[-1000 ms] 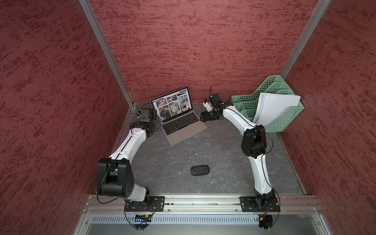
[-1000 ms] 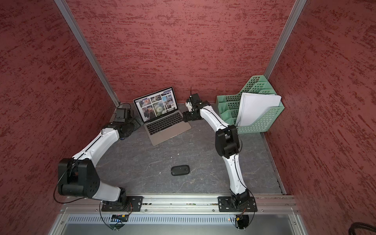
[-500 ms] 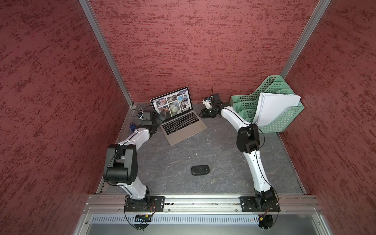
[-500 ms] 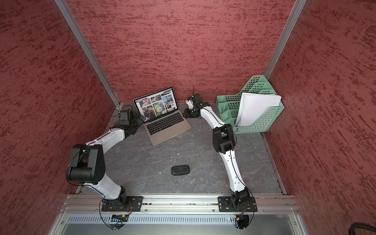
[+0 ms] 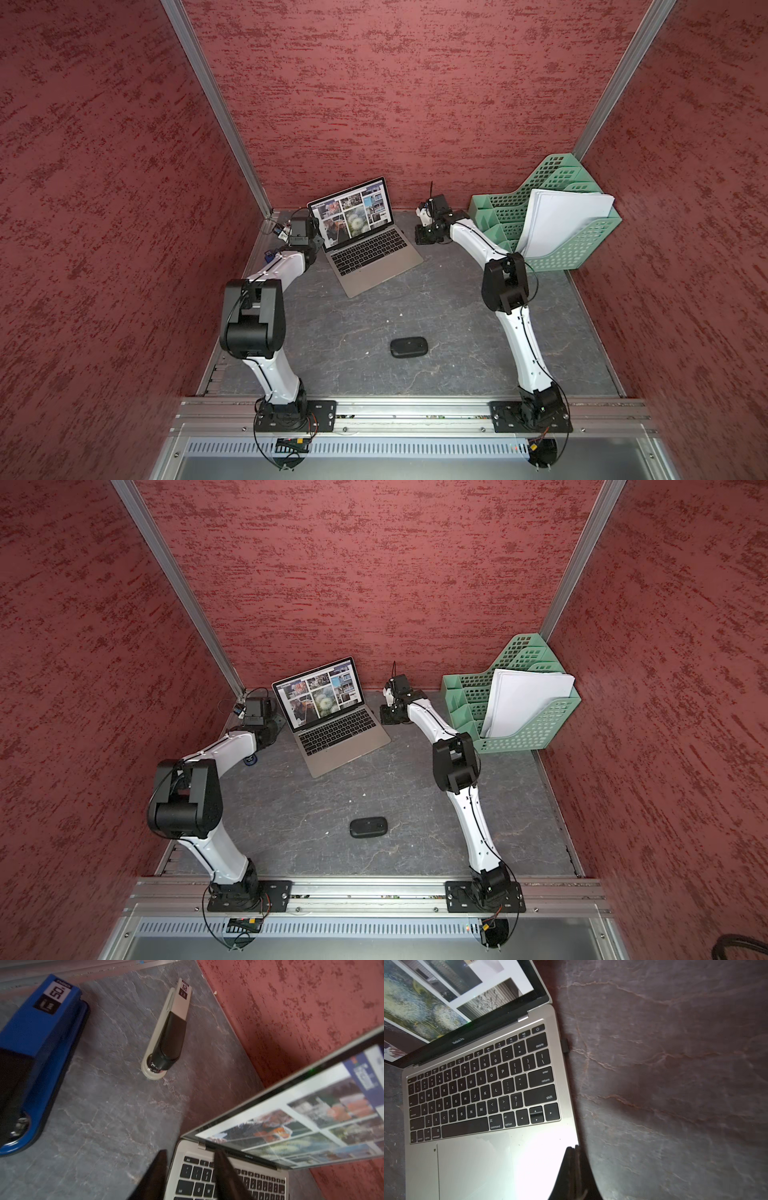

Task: Remove the wireless mouse receiver from the laptop
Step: Move the laptop to the center of the board.

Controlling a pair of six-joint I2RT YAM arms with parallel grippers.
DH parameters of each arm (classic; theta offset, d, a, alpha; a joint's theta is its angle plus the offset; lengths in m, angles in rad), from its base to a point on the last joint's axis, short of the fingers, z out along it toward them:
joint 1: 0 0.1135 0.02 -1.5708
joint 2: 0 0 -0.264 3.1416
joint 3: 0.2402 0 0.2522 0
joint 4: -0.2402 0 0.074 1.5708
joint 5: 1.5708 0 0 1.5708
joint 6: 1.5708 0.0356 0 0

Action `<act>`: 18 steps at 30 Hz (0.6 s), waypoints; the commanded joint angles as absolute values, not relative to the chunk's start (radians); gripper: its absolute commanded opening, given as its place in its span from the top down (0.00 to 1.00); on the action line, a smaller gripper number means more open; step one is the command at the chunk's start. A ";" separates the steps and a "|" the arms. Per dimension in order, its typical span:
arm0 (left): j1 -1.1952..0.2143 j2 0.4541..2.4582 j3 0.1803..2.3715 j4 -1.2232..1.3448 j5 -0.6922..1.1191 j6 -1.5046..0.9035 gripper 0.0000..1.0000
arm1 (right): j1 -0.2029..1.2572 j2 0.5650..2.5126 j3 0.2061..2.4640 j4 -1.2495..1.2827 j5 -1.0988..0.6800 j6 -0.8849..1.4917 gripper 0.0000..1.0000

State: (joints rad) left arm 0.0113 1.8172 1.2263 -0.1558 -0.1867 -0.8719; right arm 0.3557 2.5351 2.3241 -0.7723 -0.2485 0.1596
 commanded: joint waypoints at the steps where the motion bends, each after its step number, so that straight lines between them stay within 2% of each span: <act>1: 0.024 1.900 1.303 -0.239 -0.182 -0.861 0.88 | 0.354 2.560 2.322 -0.799 -0.197 0.158 1.00; 3: 0.033 1.933 1.332 -0.244 -0.176 -0.865 0.99 | 0.355 2.563 2.323 -0.801 -0.202 0.156 1.00; 4: 0.040 1.945 1.341 -0.244 -0.173 -0.870 1.00 | 0.357 2.566 2.323 -0.802 -0.205 0.156 1.00; 18: 0.068 2.104 1.471 -0.227 -0.107 -0.891 1.00 | 0.363 2.698 2.499 -0.916 -0.233 0.204 1.00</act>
State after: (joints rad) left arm 0.0673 2.0727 1.4429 -0.2375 -0.1352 -0.8860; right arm 0.3576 2.6740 2.4695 -0.8616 -0.2302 0.1795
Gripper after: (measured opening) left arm 0.042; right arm 0.051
